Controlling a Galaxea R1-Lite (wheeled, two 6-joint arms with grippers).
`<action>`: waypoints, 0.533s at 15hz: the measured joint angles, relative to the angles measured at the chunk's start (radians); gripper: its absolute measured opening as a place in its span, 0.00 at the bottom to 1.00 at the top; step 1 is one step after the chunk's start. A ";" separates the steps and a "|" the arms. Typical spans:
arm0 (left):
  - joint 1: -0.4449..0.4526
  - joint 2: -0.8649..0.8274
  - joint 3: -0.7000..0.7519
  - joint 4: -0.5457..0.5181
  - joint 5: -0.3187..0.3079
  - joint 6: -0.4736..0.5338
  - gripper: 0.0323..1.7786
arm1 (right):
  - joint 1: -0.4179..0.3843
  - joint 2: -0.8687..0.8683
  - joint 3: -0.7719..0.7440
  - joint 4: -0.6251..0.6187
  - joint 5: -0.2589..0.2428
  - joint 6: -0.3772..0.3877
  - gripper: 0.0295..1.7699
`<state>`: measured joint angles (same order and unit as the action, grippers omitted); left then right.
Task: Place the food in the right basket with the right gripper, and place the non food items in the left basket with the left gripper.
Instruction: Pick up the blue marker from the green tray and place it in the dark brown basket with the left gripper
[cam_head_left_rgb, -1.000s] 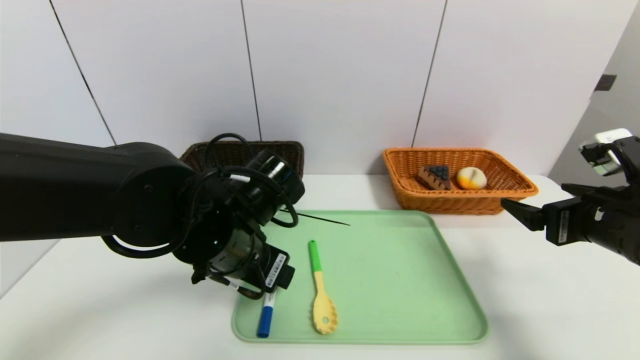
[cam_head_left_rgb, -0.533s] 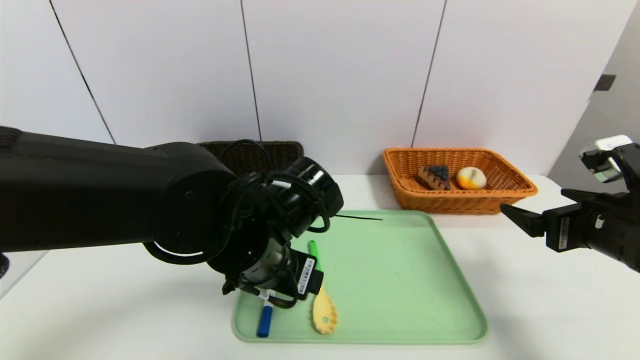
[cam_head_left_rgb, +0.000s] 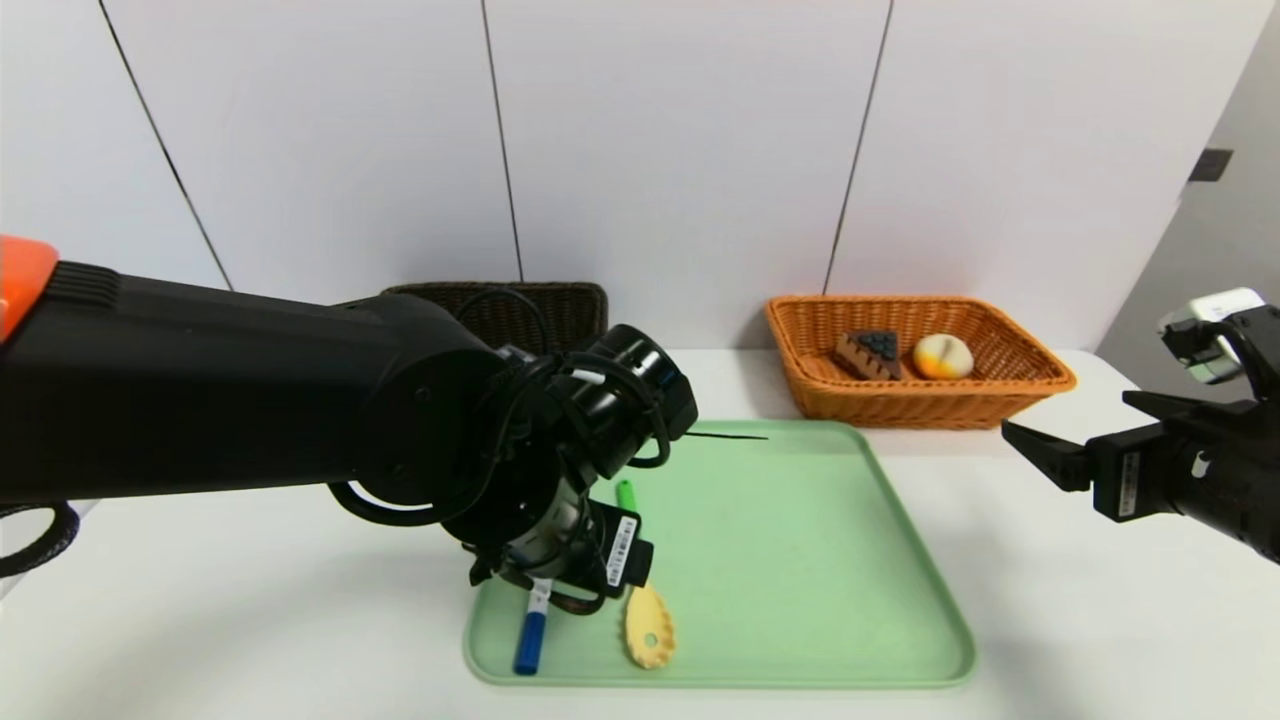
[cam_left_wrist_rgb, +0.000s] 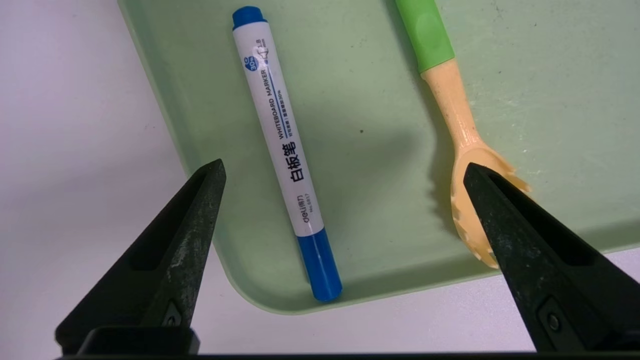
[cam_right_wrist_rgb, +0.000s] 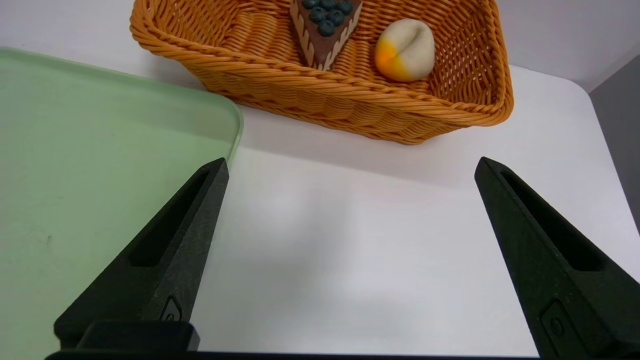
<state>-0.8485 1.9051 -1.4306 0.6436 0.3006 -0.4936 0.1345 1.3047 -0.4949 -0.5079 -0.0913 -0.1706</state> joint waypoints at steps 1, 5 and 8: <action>0.003 0.001 0.000 0.000 0.001 0.001 0.95 | 0.000 -0.001 0.002 0.000 0.000 0.000 0.96; 0.020 0.005 0.012 0.000 0.014 -0.002 0.95 | 0.000 -0.010 0.019 0.001 0.000 -0.001 0.96; 0.036 0.007 0.020 -0.007 0.016 -0.004 0.95 | 0.000 -0.014 0.025 0.000 0.000 -0.001 0.96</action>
<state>-0.8126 1.9117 -1.4111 0.6368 0.3168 -0.4979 0.1345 1.2911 -0.4698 -0.5079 -0.0913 -0.1721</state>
